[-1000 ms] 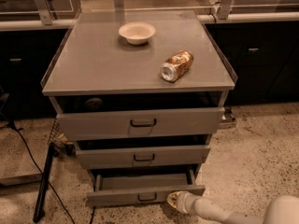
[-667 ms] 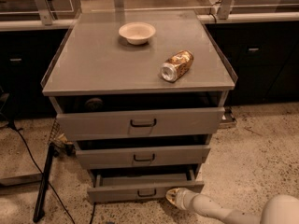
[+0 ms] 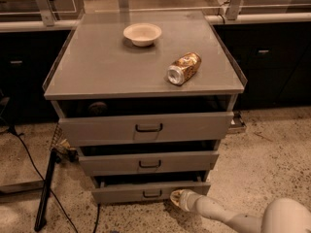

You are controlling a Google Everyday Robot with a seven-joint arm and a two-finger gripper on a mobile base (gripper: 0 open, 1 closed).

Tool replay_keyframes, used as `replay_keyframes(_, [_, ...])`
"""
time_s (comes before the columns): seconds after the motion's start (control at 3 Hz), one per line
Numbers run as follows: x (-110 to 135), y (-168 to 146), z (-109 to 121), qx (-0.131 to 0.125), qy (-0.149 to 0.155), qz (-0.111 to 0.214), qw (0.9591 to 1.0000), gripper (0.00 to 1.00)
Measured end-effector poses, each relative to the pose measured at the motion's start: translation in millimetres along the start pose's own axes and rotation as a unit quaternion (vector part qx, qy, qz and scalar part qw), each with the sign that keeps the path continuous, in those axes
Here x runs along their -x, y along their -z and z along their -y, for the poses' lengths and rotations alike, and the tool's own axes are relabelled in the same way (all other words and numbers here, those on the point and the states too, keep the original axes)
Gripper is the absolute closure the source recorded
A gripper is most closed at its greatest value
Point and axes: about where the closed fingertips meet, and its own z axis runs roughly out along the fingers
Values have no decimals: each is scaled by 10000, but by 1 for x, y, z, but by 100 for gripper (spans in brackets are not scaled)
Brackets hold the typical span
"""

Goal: Close bottom drawer

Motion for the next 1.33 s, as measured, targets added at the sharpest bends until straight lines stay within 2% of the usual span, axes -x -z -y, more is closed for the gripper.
replay_keyframes(1.0, [15,-23,36,-190,218,-27,9996,100])
replay_keyframes(1.33, [17,-23,37,-198,231,-36,9995,100])
